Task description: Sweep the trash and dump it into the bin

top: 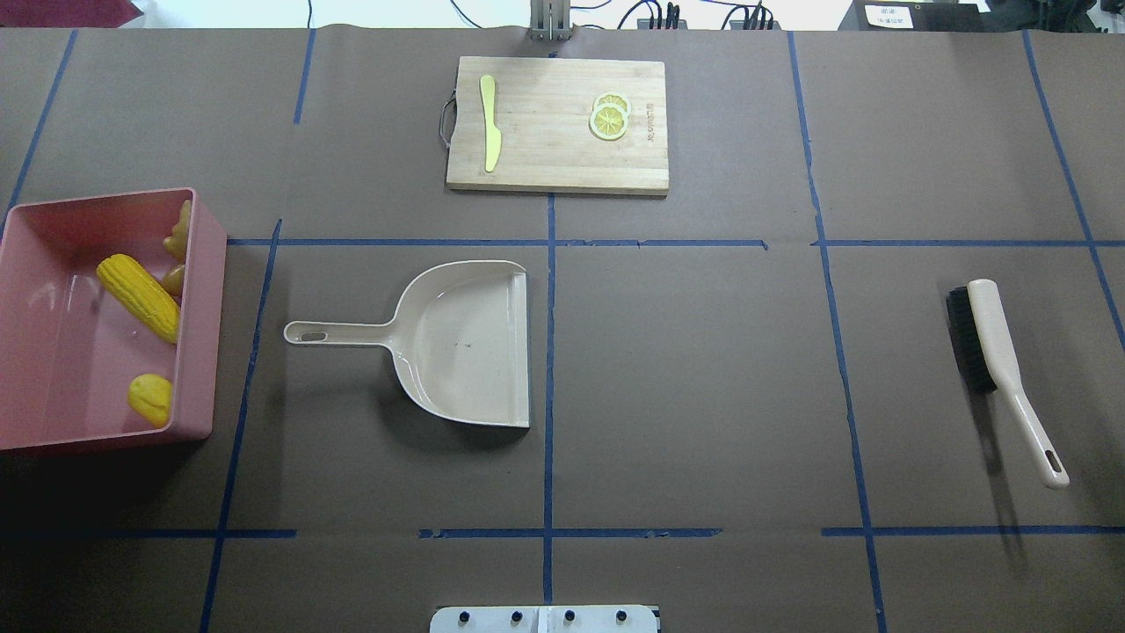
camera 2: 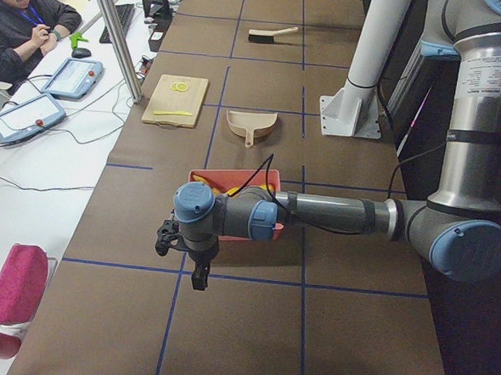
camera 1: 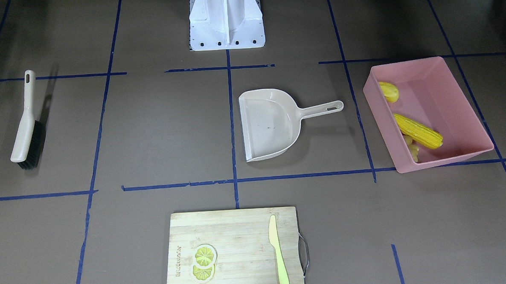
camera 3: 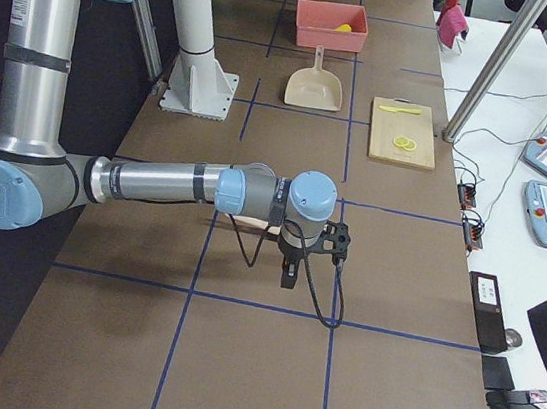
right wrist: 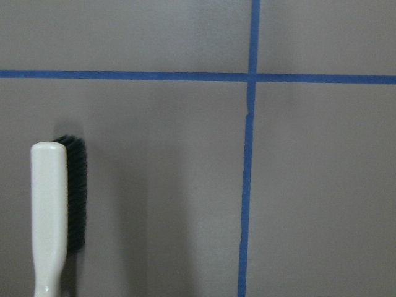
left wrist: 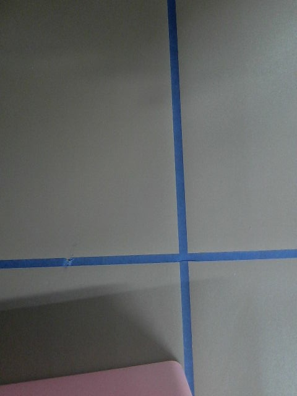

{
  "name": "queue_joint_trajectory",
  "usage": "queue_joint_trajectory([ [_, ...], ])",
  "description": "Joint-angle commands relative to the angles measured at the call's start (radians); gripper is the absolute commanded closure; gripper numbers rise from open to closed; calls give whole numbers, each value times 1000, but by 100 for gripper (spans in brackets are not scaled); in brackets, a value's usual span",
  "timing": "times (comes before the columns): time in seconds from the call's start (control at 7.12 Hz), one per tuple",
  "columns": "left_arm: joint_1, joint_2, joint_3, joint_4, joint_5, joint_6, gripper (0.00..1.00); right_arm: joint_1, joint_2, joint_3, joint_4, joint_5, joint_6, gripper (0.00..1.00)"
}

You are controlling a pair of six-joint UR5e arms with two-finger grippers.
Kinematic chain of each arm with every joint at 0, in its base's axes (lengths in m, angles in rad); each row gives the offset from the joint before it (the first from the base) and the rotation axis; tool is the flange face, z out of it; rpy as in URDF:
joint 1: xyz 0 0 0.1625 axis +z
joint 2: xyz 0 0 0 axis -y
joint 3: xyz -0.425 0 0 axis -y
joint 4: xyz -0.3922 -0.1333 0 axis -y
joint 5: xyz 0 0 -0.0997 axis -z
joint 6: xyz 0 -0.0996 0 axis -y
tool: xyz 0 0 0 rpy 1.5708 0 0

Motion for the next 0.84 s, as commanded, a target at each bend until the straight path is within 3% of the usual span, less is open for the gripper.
queue_joint_trajectory([
  [0.0, 2, -1, -1, 0, 0, 0, 0, 22, 0, -53, 27, -37, 2, 0],
  [0.7, 12, -1, 1, 0, 0, 0, 0, 39, 3, -55, 38, -35, 7, 0],
])
